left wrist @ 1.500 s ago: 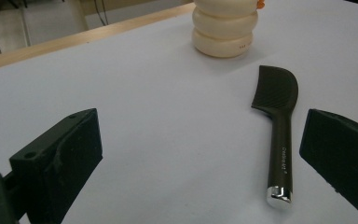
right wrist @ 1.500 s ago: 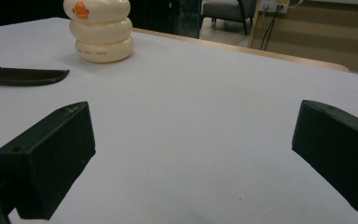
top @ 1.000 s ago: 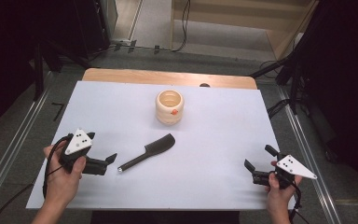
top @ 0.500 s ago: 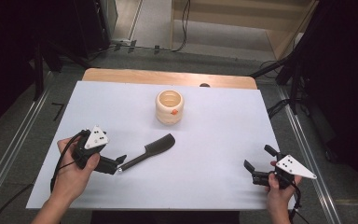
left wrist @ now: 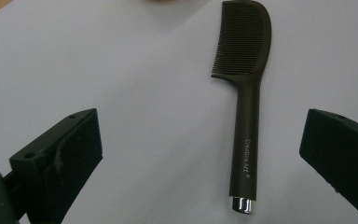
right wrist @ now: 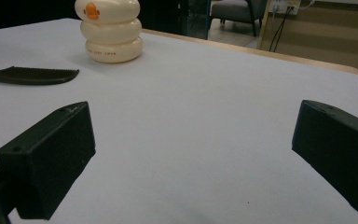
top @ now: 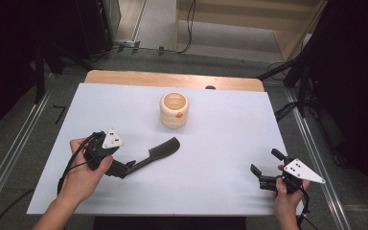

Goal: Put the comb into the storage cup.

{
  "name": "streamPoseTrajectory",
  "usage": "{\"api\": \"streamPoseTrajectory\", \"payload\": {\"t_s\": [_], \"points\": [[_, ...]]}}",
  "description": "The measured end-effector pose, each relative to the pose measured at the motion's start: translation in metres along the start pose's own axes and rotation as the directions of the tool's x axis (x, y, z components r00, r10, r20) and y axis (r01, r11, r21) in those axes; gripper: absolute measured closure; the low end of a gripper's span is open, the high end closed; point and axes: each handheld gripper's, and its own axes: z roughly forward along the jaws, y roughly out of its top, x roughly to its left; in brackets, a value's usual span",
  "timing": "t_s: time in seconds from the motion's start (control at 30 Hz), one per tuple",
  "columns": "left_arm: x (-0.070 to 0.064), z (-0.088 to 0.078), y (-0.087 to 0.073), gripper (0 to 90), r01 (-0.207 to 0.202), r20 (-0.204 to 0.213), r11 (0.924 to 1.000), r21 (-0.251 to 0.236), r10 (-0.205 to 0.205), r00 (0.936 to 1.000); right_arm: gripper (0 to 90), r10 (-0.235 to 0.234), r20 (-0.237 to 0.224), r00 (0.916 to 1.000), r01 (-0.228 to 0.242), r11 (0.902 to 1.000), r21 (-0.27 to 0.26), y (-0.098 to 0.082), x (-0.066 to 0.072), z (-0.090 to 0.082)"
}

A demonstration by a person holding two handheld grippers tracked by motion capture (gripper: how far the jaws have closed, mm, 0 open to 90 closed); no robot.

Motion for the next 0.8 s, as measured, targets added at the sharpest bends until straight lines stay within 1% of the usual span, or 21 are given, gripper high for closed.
{"api": "streamPoseTrajectory", "payload": {"t_s": [0.1,0.23,0.3,0.47,0.53,0.67,0.7,0.73,0.8], "points": [[-0.002,0.005,0.003,0.0,0.003,0.013,0.9997,0.024,-0.003,0.9999,0.0,0.000,-0.003,1.0000,0.000,1.0000,0.000,0.000,0.000,0.000],[-0.005,0.010,0.007,0.0,-0.003,0.033,0.9983,0.058,0.001,0.9995,0.0,-0.002,-0.006,1.0000,0.002,1.0000,0.002,0.000,0.000,0.000],[-0.006,0.012,0.008,0.0,-0.016,0.051,0.9981,0.060,0.013,0.9986,0.0,-0.002,-0.006,1.0000,0.002,1.0000,0.002,0.000,0.000,0.000],[-0.010,0.020,0.012,0.1,-0.030,0.050,0.9936,0.109,0.024,0.9985,0.0,-0.003,-0.004,1.0000,0.003,1.0000,0.006,0.000,0.001,0.000],[-0.011,0.023,0.013,2.2,-0.028,0.051,0.9927,0.118,0.022,0.9985,0.0,-0.004,0.000,1.0000,0.004,0.9999,0.009,0.001,0.002,0.000],[-0.014,0.029,0.016,4.2,-0.027,0.061,0.9897,0.140,0.019,0.9979,0.0,-0.003,0.004,1.0000,0.003,1.0000,0.009,0.001,0.002,0.001],[-0.014,0.030,0.016,6.0,-0.036,0.066,0.9880,0.150,0.027,0.9975,0.0,-0.003,0.003,1.0000,0.003,0.9999,0.010,0.001,0.002,0.001],[-0.014,0.031,0.017,6.6,-0.036,0.074,0.9864,0.160,0.025,0.9970,0.0,-0.002,0.003,1.0000,0.002,1.0000,0.009,0.001,0.002,0.001],[-0.015,0.034,0.018,6.7,-0.039,0.074,0.9847,0.170,0.026,0.9969,0.0,0.000,0.010,0.9999,0.000,0.9999,0.011,0.001,0.003,0.000]]}}
